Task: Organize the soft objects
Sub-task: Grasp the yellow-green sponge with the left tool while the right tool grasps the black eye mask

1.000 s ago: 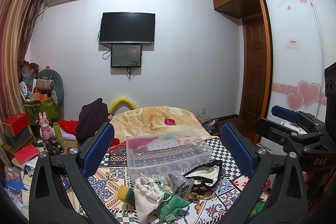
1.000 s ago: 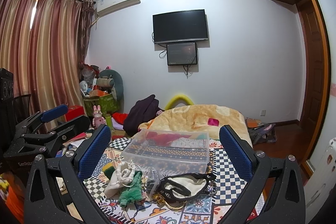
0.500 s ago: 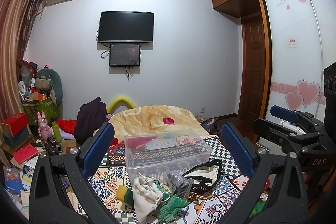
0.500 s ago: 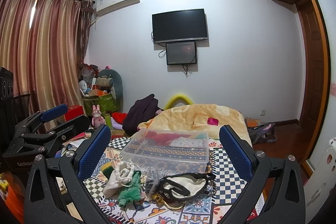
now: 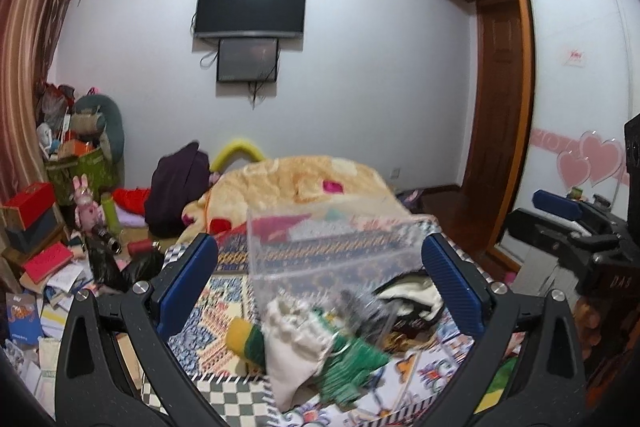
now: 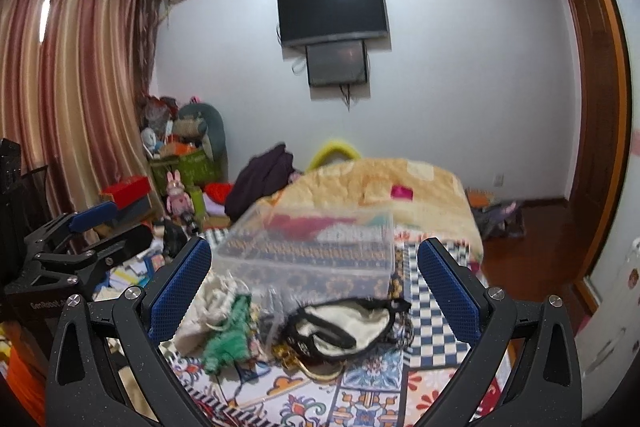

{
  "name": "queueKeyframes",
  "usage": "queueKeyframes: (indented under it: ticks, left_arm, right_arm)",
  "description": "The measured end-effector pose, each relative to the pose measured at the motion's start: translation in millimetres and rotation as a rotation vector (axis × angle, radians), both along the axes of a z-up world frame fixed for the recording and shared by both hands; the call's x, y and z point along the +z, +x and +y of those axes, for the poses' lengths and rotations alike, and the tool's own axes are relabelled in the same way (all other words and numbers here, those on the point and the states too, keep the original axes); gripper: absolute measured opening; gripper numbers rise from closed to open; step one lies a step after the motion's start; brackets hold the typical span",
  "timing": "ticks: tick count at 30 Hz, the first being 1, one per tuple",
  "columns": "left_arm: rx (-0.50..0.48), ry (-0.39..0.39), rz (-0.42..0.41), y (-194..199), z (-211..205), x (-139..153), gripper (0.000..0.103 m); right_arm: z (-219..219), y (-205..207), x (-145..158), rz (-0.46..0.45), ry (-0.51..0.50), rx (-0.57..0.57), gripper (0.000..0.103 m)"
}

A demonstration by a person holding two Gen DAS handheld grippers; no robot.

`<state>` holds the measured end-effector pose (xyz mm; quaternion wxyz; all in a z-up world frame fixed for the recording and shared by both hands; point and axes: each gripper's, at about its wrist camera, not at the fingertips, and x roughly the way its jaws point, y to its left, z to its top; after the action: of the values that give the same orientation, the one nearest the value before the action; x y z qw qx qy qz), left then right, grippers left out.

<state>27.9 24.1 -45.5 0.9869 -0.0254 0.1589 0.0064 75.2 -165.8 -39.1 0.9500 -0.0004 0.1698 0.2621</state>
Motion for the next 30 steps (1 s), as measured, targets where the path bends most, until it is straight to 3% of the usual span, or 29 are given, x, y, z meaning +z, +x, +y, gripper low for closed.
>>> queueKeyframes:
  ticks: [5, 13, 19, 30]
  left_arm:
    - [0.048, -0.026, 0.103, 20.2, 21.0, -31.9, 0.103]
    - [0.122, -0.059, 0.221, 46.8, 51.5, -73.6, 0.084]
    - [0.121, -0.121, 0.284, 58.4, 66.8, -98.9, 0.071]
    - [0.088, -0.181, 0.336, 60.3, 77.1, -120.4, 0.033]
  right_arm:
    - [-0.9, 22.4, -31.0, 0.099, -0.031, -0.007, 0.103]
    - [-10.3, 47.9, -59.4, 0.219, -0.052, -0.034, 0.094]
    - [-15.0, 69.6, -80.2, 0.291, -0.085, -0.069, 0.078]
    - [-15.1, 97.0, -101.5, 0.392, -0.096, -0.057, 0.033]
